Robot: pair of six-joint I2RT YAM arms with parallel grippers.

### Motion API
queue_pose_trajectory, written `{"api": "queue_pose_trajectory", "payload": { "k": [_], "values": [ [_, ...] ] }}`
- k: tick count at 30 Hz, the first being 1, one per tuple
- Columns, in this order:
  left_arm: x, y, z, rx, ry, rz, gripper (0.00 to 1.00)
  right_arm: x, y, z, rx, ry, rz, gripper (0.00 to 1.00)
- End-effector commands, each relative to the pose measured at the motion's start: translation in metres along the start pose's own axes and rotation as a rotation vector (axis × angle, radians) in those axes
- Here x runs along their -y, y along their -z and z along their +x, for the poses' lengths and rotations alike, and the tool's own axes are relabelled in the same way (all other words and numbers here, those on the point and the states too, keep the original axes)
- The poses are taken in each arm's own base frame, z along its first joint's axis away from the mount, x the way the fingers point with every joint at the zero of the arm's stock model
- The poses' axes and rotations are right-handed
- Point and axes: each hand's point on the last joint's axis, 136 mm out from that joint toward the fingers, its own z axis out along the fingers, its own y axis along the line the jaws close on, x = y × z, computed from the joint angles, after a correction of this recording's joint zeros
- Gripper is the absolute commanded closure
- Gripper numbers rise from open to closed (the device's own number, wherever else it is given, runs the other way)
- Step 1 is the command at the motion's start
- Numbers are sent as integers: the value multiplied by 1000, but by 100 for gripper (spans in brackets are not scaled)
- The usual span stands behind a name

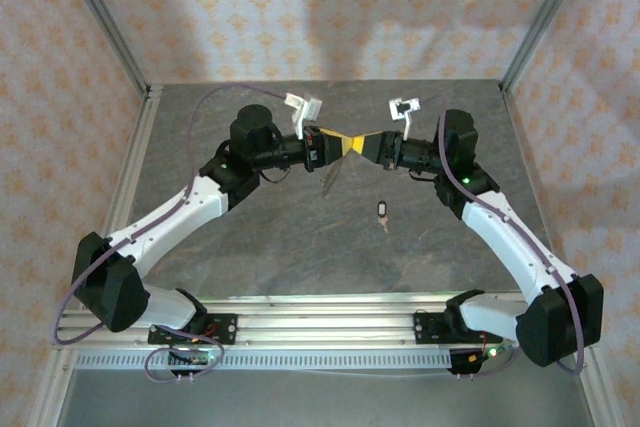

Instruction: Put the keys on the keyring

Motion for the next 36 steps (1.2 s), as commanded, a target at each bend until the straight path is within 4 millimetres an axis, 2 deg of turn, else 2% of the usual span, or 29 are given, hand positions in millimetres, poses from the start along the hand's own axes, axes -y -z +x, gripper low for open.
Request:
{"api": "queue_pose_trajectory", "payload": {
  "k": [1, 5, 11, 19, 25, 26, 29, 31, 33, 36],
  "values": [
    [69, 8, 4, -79, -109, 228, 75, -14, -6, -6, -44, 62, -55, 100],
    [75, 10, 8, -110, -130, 257, 75, -20, -9, -4, -107, 59, -89, 100],
    [80, 11, 16, -162, -160, 280, 84, -28, -9, -7, -161, 67, -97, 100],
    [82, 15, 30, -260, -207, 282, 80, -25, -11, -9, -184, 57, -82, 100],
    [79, 12, 40, -312, -203, 286, 86, -19, -12, -9, -177, 59, -56, 100],
    [78, 12, 41, -318, -203, 283, 84, -19, -12, -10, -174, 60, -53, 100],
    [75, 10, 46, -341, -195, 276, 70, -15, -13, -11, -163, 58, -31, 100],
    [73, 8, 48, -353, -193, 273, 67, -12, -13, -13, -152, 57, -19, 100],
    [72, 7, 50, -358, -193, 270, 70, -11, -13, -14, -140, 55, -9, 100],
    [71, 4, 52, -364, -191, 269, 87, -8, -12, -16, -116, 53, 11, 100]
  ]
}}
